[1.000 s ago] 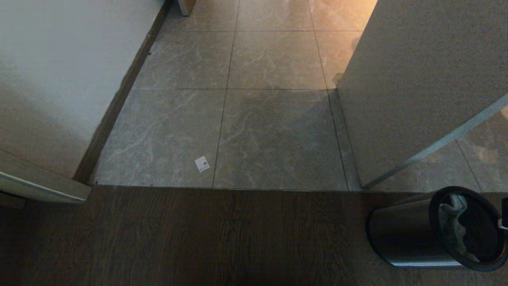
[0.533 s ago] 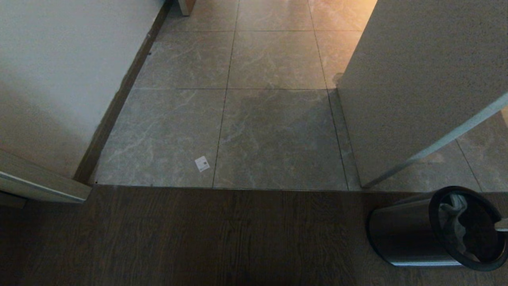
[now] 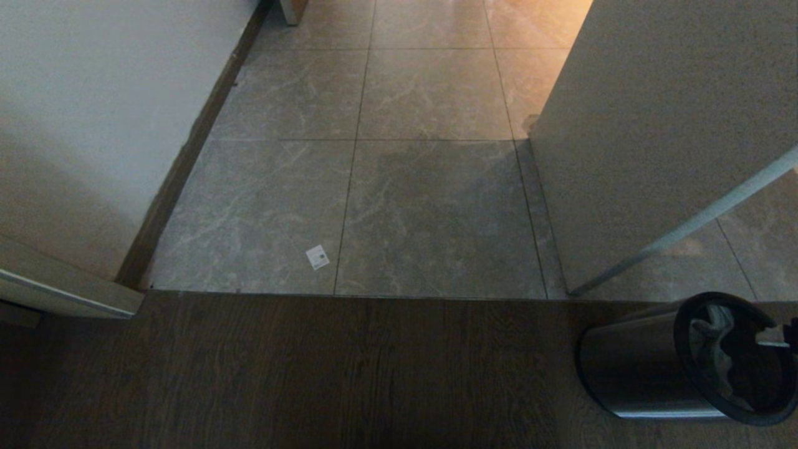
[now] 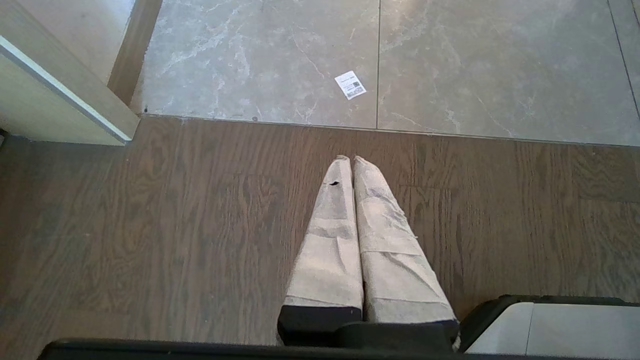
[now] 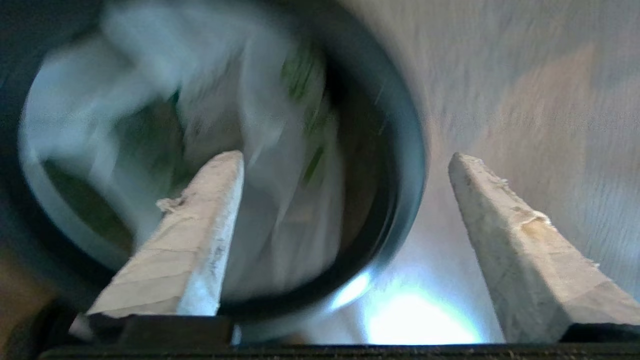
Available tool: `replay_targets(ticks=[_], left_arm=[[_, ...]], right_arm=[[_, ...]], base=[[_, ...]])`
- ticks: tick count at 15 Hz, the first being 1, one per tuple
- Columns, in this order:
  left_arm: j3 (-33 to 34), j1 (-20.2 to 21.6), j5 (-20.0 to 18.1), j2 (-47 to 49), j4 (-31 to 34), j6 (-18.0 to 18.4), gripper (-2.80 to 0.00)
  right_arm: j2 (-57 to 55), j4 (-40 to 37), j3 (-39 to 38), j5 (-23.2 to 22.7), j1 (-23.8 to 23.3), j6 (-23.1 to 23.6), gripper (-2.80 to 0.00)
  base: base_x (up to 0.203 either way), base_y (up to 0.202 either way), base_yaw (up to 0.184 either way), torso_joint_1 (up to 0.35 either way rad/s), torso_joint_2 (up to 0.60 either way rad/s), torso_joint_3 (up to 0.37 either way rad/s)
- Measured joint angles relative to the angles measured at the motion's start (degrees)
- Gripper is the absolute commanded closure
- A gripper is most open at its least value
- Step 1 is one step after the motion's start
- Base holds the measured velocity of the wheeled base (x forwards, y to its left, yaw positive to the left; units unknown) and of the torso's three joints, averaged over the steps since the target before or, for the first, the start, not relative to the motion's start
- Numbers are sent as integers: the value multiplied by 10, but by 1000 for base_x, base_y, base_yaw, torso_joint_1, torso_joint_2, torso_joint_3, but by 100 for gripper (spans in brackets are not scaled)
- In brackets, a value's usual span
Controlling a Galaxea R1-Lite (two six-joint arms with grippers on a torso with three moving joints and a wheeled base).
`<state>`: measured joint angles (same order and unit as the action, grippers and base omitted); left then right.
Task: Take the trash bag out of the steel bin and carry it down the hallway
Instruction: Place the outer trash can on the ground
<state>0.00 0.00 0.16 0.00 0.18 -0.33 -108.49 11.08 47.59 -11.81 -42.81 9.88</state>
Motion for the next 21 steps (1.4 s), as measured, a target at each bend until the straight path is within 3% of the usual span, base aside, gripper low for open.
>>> replay_targets(ticks=[7, 13, 14, 15, 17, 21], left_arm=[[0, 0, 0, 0, 0, 0, 0], [0, 0, 0, 0, 0, 0, 0], [0, 0, 0, 0, 0, 0, 0], [0, 0, 0, 0, 0, 0, 0], [0, 0, 0, 0, 0, 0, 0], [0, 0, 0, 0, 0, 0, 0]], right_arm=[[-93, 22, 28, 5, -19, 12, -280], [-155, 112, 35, 1, -18, 11, -280], [-162, 116, 38, 1, -18, 11, -202], [-166, 131, 39, 1, -18, 11, 0], [-174, 170, 40, 2, -18, 13, 0], [-181, 167, 41, 5, -16, 28, 0]], base=[[0, 0, 0, 0, 0, 0], [0, 0, 0, 0, 0, 0], [0, 0, 0, 0, 0, 0], [0, 0, 0, 0, 0, 0], [0, 0, 0, 0, 0, 0], [0, 0, 0, 0, 0, 0]])
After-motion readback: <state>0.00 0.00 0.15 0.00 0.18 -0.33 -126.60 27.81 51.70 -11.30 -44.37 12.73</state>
